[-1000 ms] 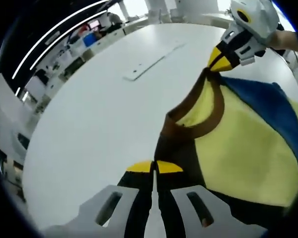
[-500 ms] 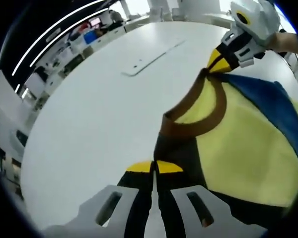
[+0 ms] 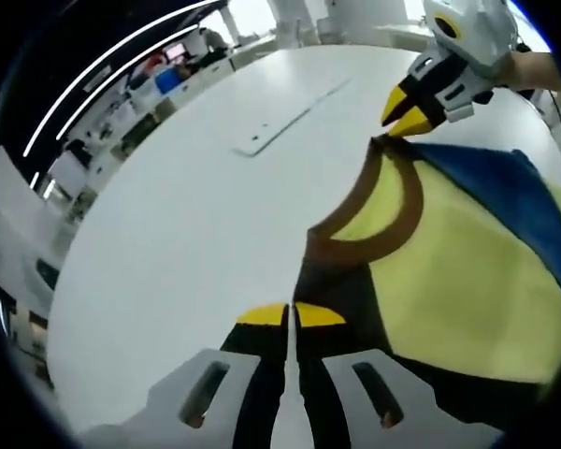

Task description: Fold the garment on the visible template until the final outline fits inside the template.

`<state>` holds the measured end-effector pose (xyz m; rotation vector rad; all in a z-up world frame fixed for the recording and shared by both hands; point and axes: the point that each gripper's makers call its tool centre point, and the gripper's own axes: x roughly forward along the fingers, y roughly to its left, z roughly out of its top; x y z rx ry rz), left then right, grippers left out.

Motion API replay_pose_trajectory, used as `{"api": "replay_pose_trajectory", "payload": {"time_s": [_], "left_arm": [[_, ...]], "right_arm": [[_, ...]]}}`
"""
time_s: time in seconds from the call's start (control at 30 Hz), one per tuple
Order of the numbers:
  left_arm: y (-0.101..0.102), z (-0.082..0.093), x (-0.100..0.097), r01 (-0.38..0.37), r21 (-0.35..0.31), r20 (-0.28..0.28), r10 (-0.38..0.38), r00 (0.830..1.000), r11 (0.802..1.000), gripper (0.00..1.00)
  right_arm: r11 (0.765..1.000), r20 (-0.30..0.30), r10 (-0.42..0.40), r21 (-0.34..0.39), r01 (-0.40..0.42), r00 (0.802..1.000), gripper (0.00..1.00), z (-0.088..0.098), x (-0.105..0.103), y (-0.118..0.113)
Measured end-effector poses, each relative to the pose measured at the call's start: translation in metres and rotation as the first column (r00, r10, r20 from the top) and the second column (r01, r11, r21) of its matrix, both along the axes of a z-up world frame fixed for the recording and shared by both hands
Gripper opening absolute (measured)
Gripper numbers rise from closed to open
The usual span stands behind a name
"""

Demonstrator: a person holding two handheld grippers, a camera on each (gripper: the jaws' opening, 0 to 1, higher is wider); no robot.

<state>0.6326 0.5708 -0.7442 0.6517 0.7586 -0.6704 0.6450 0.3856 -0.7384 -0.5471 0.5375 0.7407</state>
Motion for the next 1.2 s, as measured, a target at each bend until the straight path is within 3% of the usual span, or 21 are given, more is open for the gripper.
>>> {"api": "replay_pose_trajectory", "payload": {"time_s": [0.1, 0.23, 0.4, 0.63, 0.77, 0.9, 1.2], "left_arm": [[0.0, 0.006, -0.005, -0.007, -0.017, -0.012, 0.006, 1.0, 1.0, 0.0], [0.002, 0.021, -0.007, -0.015, -0.03, 0.03, 0.016, 0.999, 0.999, 0.03], [0.001, 0.033, -0.017, -0.022, -0.062, 0.035, 0.024, 0.999, 0.998, 0.08], [-0.006, 0.034, -0.043, -0.026, -0.107, -0.032, 0.023, 0.999, 0.994, 0.12], [-0.008, 0.042, -0.05, -0.022, -0.108, -0.007, 0.021, 1.0, 0.994, 0.14], [-0.013, 0.053, -0.061, -0.03, -0.154, 0.001, 0.031, 1.0, 0.988, 0.2], [-0.016, 0.06, -0.083, 0.003, -0.175, -0.007, -0.004, 1.0, 0.985, 0.3]], "right_arm": [[0.999, -0.003, -0.016, 0.034, 0.016, 1.0, 0.11, 0.005, -0.002, 0.0], [0.998, -0.016, -0.022, 0.054, 0.022, 1.0, 0.15, 0.01, -0.005, 0.0], [0.993, -0.036, -0.031, 0.112, 0.035, 0.999, 0.18, 0.023, -0.019, 0.004], [0.992, -0.055, -0.003, 0.124, 0.01, 0.998, 0.23, 0.028, -0.037, 0.009], [0.992, -0.068, 0.01, 0.122, -0.001, 0.998, 0.27, 0.03, -0.052, 0.011], [0.992, -0.073, 0.015, 0.126, -0.005, 0.997, 0.32, 0.035, -0.061, 0.01], [0.991, -0.062, 0.014, 0.13, -0.005, 0.998, 0.46, 0.045, -0.07, 0.012]]}}
